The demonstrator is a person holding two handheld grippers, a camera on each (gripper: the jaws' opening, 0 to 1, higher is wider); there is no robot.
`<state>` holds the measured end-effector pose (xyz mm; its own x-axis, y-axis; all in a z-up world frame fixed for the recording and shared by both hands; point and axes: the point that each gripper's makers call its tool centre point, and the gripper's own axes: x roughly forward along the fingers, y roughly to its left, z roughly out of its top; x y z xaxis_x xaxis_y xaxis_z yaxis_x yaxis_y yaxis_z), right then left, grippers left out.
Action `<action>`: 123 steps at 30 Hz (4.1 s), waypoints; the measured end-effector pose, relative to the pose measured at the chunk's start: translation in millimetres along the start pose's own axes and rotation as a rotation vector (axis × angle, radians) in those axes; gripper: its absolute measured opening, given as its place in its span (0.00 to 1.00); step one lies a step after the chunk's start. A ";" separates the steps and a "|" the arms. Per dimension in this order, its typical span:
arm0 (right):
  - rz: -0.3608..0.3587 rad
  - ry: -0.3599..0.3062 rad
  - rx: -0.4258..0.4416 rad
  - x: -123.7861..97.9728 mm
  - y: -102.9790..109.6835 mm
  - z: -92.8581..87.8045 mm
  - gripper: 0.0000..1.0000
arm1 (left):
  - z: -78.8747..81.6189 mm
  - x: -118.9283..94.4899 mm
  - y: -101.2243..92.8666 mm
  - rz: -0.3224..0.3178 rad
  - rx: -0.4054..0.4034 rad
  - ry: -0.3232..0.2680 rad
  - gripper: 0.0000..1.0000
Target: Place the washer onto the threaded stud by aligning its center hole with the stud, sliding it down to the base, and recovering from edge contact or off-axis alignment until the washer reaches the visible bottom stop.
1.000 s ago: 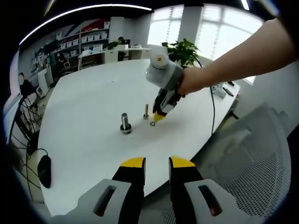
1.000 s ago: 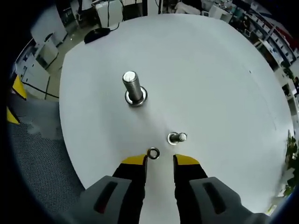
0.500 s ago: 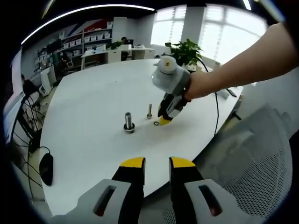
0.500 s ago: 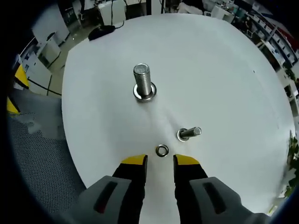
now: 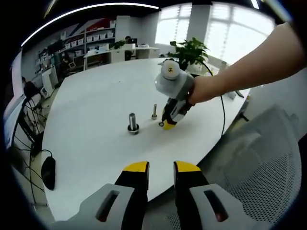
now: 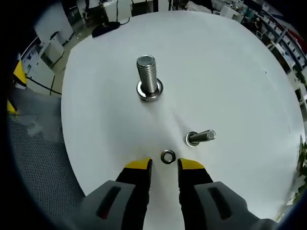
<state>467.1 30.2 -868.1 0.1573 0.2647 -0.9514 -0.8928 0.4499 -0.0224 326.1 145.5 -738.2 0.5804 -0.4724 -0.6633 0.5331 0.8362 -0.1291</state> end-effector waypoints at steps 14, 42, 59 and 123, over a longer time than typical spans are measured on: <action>0.020 0.061 -0.024 0.5 -0.4 0.8 0.20 | -0.4 0.5 0.0 0.003 0.006 0.006 0.18; -0.009 0.123 -0.061 2.5 1.8 1.8 0.14 | 2.0 -0.5 1.6 0.002 -0.004 -0.010 0.18; -0.028 0.123 -0.046 2.4 0.9 1.9 0.14 | 1.4 -0.6 1.7 0.000 0.000 -0.008 0.18; -0.079 -0.009 -0.020 -32.1 -34.0 38.1 0.14 | 0.2 1.2 -2.1 -0.029 -0.013 -0.002 0.17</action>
<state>508.5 38.9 -825.1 0.2311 0.2363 -0.9438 -0.8857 0.4525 -0.1036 325.8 143.1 -738.6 0.5661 -0.4973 -0.6575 0.5420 0.8255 -0.1577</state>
